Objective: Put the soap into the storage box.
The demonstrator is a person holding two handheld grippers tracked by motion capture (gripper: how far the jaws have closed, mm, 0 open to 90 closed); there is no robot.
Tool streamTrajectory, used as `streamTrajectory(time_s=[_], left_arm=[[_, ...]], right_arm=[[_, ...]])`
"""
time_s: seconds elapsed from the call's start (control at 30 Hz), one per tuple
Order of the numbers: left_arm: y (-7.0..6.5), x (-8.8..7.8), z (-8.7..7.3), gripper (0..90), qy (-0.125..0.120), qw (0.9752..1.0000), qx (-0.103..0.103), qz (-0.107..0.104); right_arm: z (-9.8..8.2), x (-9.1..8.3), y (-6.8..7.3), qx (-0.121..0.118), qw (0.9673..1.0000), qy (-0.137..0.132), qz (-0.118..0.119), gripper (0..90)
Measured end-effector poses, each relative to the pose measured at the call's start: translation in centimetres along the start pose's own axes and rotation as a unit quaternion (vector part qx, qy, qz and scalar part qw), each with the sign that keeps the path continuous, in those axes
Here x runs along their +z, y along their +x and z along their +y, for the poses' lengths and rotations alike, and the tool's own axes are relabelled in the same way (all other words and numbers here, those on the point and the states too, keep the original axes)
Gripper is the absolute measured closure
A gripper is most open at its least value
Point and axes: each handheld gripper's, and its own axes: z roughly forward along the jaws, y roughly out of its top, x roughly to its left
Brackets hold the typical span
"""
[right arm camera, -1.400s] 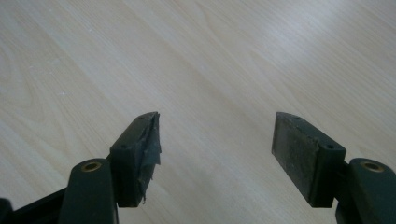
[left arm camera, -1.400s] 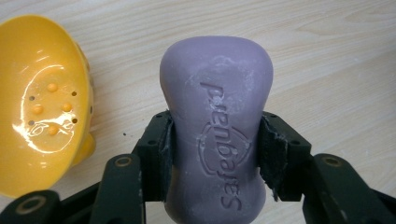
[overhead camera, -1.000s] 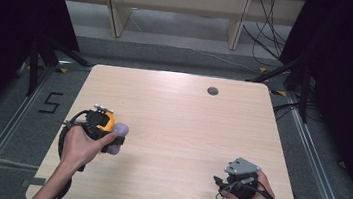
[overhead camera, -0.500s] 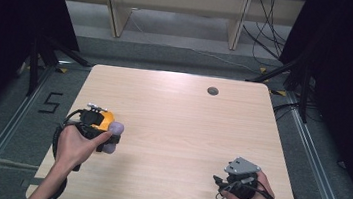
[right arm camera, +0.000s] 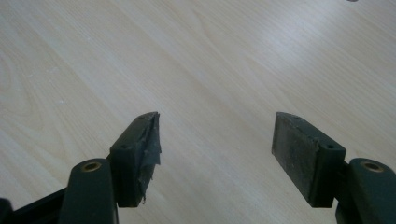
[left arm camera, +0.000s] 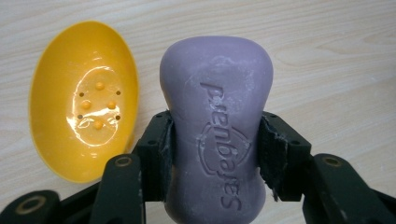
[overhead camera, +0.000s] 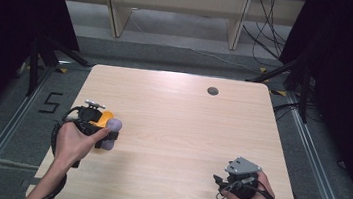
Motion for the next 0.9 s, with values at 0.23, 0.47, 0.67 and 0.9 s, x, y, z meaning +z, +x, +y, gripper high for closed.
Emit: streamTrajectory(time_s=[0.23, 0.47, 0.67, 0.9], left_arm=[[0.3, 0.0, 0.5, 49.2, 0.000, 0.9999, -0.009, 0.009], [0.5, 0.3, 1.1, 49.2, -0.006, 0.9995, -0.021, 0.024], [0.8, 0.2, 1.4, 49.2, -0.006, 0.9996, -0.020, 0.021], [1.6, 0.3, 1.8, 49.2, -0.006, 0.9989, -0.035, 0.029]], right_arm=[[0.0, 0.0, 0.0, 0.003, 1.0000, 0.003, 0.002, 33.1], [0.0, -0.1, 0.0, 0.002, 1.0000, 0.001, 0.000, 33.1], [0.0, 0.0, 0.0, 0.004, 1.0000, 0.000, 0.000, 33.1], [0.0, 0.0, 0.0, 0.003, 1.0000, 0.000, 0.002, 33.1]])
